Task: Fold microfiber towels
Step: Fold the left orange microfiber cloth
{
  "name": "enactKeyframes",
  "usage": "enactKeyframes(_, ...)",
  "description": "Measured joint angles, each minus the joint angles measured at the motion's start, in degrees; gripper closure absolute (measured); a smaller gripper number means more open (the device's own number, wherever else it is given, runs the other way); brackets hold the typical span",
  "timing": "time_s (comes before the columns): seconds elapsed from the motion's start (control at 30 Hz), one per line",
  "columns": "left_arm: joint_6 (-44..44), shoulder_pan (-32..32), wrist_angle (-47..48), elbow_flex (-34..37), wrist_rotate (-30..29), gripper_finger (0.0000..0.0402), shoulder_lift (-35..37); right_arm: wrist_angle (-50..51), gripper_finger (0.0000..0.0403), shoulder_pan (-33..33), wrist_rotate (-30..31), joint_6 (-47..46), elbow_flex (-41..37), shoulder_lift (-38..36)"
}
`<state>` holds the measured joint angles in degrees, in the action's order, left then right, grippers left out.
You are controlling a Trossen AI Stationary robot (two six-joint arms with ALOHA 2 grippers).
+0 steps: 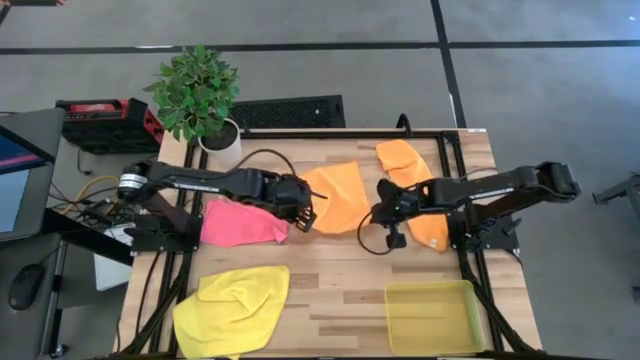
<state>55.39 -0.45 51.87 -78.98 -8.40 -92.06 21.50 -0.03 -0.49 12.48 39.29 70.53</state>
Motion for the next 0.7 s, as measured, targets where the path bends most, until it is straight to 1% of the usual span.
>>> enactKeyframes(0.1,1.7,-0.4,0.8,0.0,-4.4,0.0401,1.9,3.1,0.0401,-0.1,3.1,-0.1,2.7,-2.2)
enactKeyframes(0.3,2.8,-0.6,1.3,0.0,-11.9,0.0401,6.0,10.2,0.0401,-0.4,11.6,0.9,7.3,-5.9)
enactKeyframes(0.47,3.7,0.1,1.1,-0.1,-18.2,0.0401,9.7,13.0,0.0402,-2.0,14.8,1.0,10.2,-8.4)
enactKeyframes(0.6,4.2,1.4,1.2,0.0,-23.4,0.0401,11.2,13.9,0.0402,-3.7,17.9,1.4,12.2,-9.5)
enactKeyframes(0.7,2.9,2.7,-0.8,0.0,-26.7,0.0401,11.4,13.8,0.0402,-5.6,19.5,1.5,14.2,-10.3)
